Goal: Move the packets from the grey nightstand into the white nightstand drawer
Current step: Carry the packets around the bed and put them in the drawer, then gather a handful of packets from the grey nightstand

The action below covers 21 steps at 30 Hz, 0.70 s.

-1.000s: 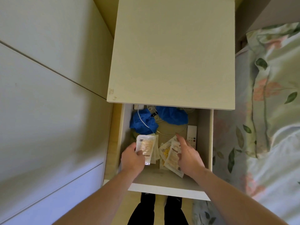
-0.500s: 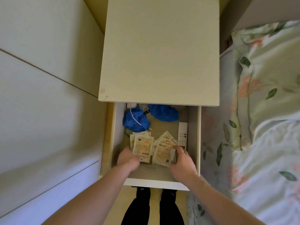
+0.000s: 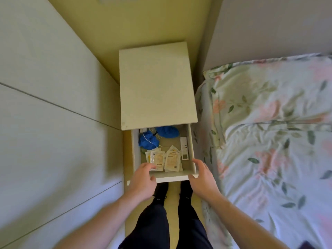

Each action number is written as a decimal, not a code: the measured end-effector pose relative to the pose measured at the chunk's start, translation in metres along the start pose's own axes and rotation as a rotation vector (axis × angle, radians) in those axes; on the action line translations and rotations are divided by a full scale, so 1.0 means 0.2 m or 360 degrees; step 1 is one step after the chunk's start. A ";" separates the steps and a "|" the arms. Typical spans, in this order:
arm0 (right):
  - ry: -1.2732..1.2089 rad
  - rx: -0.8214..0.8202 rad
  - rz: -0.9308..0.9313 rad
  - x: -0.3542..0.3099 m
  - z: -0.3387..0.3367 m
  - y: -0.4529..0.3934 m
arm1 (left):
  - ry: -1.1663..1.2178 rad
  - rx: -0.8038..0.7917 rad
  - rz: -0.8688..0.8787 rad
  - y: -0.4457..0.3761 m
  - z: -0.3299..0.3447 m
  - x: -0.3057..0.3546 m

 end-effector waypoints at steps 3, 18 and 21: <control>-0.0059 0.0144 -0.0011 -0.05 -0.11 0.23 | -0.0070 0.0010 0.0240 0.15 -0.12 0.14; -0.0646 0.0930 0.0115 0.24 -0.13 1.44 | -0.0859 -0.0188 0.1377 0.78 -0.29 0.74; -0.0790 0.1195 0.0098 0.38 -0.18 1.75 | -0.0933 -0.0212 0.1621 1.05 -0.16 0.89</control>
Point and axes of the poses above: each hand's wrist, its own y-axis away from the middle knuckle, its own z-axis out of the palm, x = y × z, the point moved 4 cm from there along -y, towards the middle knuckle, and after that the axes turned 8 degrees about -y, right-handed, at the moved point
